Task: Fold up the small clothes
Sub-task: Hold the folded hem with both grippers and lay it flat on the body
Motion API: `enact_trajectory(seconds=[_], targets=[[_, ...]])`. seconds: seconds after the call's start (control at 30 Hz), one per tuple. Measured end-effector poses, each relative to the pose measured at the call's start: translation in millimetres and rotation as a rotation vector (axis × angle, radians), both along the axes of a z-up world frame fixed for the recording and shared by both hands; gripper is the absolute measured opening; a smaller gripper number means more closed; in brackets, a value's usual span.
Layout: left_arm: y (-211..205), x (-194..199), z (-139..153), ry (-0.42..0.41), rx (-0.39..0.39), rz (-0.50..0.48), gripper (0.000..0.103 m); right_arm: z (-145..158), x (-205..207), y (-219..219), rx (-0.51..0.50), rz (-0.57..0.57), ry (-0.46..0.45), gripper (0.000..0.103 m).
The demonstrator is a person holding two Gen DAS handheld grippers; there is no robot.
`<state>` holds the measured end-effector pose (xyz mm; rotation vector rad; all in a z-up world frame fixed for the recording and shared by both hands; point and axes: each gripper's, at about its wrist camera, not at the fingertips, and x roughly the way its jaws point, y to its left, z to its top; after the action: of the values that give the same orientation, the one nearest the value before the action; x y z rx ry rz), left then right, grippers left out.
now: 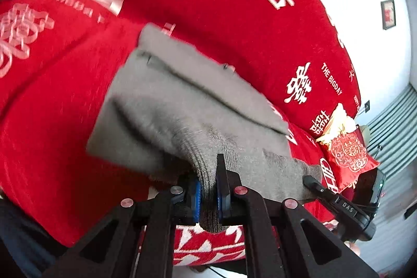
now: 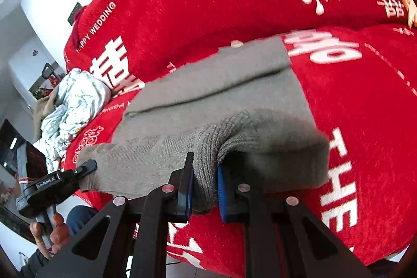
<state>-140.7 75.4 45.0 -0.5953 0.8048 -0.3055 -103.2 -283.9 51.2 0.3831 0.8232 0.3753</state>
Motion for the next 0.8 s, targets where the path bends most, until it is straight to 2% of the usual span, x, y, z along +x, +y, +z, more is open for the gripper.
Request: enact_trajectory(seconds=[0.1,0.23,0.5,0.8], targets=[[-3,0,25,-0.056,0.025,0.007,0.009,16,-1,-3,0.023,-0.02,-0.028,0.016],[-2,8,46,-0.087,0.048,0.017,0.009,35,5,-4,0.023,-0.031,-0.05,0.016],[4,34,62,-0.084,0.061,0.029,0.009,59,23,3,0.013,-0.039,-0.059,0.016],[11,60,68,-0.076,0.058,0.03,0.009,69,49,10,-0.007,-0.058,-0.046,0.016]])
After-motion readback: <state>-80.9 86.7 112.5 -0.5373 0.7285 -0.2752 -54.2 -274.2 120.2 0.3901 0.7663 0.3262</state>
